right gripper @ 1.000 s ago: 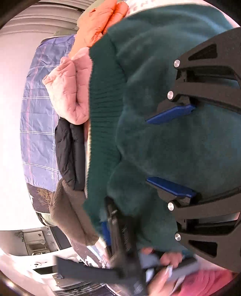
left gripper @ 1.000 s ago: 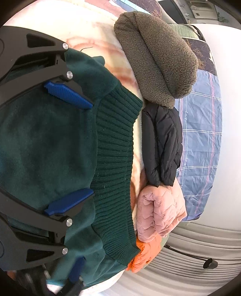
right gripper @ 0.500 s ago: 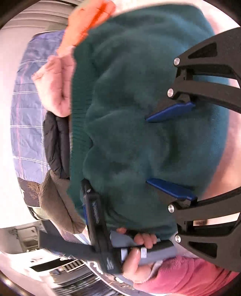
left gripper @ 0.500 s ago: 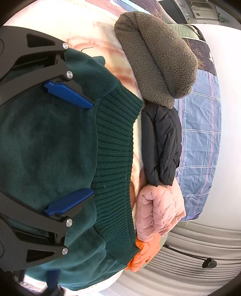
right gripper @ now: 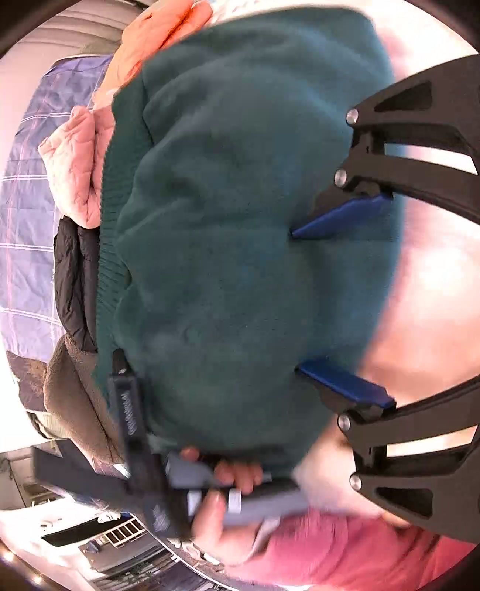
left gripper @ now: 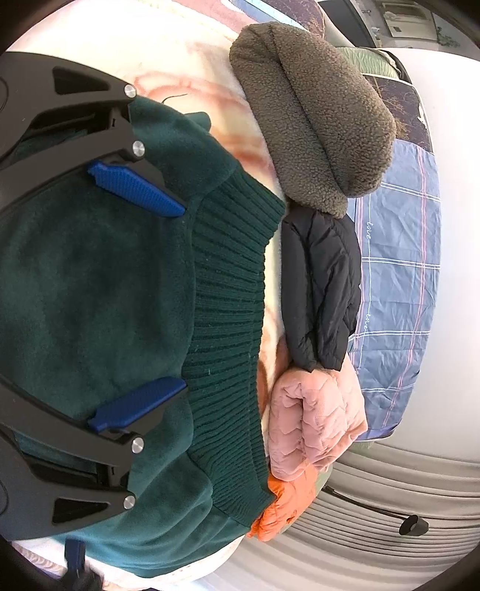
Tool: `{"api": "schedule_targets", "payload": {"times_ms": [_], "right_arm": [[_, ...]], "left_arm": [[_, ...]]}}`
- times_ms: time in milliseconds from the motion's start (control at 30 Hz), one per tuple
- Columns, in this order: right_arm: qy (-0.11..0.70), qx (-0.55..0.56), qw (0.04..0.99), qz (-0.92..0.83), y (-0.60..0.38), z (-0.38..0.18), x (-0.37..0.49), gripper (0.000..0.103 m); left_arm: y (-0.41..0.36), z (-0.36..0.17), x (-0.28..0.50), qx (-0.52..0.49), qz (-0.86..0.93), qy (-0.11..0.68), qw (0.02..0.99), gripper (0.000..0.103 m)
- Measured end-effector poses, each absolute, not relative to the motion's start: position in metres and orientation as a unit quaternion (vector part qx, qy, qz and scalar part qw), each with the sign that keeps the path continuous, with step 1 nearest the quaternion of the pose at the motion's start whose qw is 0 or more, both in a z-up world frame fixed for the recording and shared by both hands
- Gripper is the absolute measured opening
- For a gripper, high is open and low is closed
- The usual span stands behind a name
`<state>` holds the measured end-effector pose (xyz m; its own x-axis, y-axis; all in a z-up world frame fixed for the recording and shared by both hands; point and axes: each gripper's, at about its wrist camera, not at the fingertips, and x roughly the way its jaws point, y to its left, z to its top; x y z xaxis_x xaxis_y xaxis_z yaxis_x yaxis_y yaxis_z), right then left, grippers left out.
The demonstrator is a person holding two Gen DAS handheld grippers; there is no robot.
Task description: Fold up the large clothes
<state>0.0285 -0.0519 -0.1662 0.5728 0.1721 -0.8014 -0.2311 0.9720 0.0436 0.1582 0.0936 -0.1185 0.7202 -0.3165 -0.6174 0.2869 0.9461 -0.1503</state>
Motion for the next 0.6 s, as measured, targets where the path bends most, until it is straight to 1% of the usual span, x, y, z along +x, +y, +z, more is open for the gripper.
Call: {"api": "schedule_targets", "payload": {"times_ms": [33,67,133,200,267,333,433,533,600], "right_arm": [[0.447,-0.035,0.887,0.108,-0.049,-0.165,0.028,0.076],[0.448,-0.034,0.888,0.102,-0.046,-0.163,0.028,0.082],[0.449,-0.048,0.885,0.111,-0.038,-0.163,0.027,0.087],[0.447,-0.059,0.885,0.118,-0.037,-0.156,0.022,0.087],[0.438,-0.042,0.888,0.132,-0.043,-0.140,0.015,0.083],[0.406,-0.018,0.904,0.135,-0.055,-0.113,0.013,0.080],[0.352,-0.014,0.929,0.110,-0.069,-0.080,0.025,0.072],[0.345,0.010,0.934,0.090,-0.082,-0.067,0.054,0.062],[0.348,0.039,0.931,0.099,-0.085,-0.064,0.074,0.060]], "left_arm": [[0.093,-0.119,0.158,-0.021,-0.161,0.337,0.927,0.090],[0.094,-0.119,0.159,-0.022,-0.162,0.337,0.927,0.090],[0.095,-0.119,0.159,-0.026,-0.164,0.337,0.927,0.090],[0.095,-0.118,0.158,-0.026,-0.165,0.336,0.927,0.090],[0.096,-0.119,0.158,-0.028,-0.165,0.336,0.927,0.090],[0.097,-0.119,0.159,-0.031,-0.167,0.337,0.926,0.090],[0.097,-0.118,0.159,-0.031,-0.166,0.337,0.926,0.090],[0.098,-0.117,0.157,-0.034,-0.168,0.336,0.926,0.090],[0.098,-0.117,0.157,-0.033,-0.169,0.335,0.926,0.090]]}}
